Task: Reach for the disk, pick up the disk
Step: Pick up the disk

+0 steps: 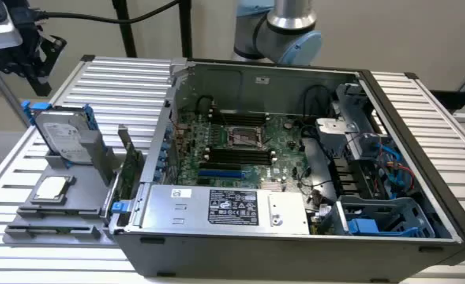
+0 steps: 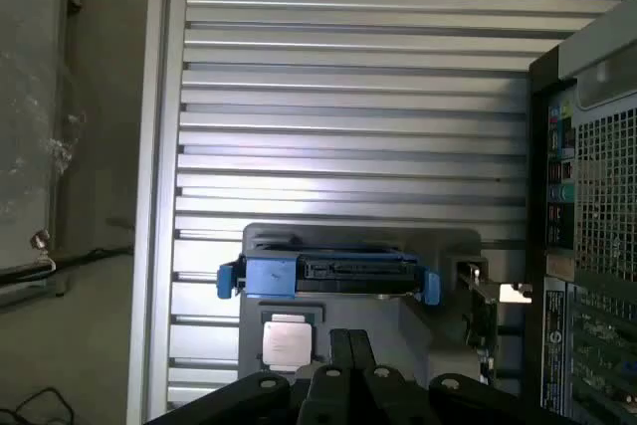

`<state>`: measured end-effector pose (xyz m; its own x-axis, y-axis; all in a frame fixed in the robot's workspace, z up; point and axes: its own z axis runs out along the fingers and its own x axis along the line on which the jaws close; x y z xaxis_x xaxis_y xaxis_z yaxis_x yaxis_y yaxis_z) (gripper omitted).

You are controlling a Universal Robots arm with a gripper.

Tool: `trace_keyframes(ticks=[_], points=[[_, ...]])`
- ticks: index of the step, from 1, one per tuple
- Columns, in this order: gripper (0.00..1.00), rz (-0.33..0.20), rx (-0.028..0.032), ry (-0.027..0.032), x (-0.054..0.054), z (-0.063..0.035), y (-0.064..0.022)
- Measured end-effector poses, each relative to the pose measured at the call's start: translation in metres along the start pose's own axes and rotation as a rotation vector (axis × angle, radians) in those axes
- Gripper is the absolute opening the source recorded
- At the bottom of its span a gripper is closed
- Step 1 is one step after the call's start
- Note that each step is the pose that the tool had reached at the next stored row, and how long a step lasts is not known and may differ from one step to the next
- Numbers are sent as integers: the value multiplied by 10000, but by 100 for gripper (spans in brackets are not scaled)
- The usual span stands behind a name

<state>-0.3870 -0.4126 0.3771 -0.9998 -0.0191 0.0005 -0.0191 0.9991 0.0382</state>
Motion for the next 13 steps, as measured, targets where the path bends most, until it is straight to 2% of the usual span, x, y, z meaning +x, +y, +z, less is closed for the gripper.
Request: trace_keyframes(ticks=[13], points=[[11, 0, 0, 0, 0, 0, 0]])
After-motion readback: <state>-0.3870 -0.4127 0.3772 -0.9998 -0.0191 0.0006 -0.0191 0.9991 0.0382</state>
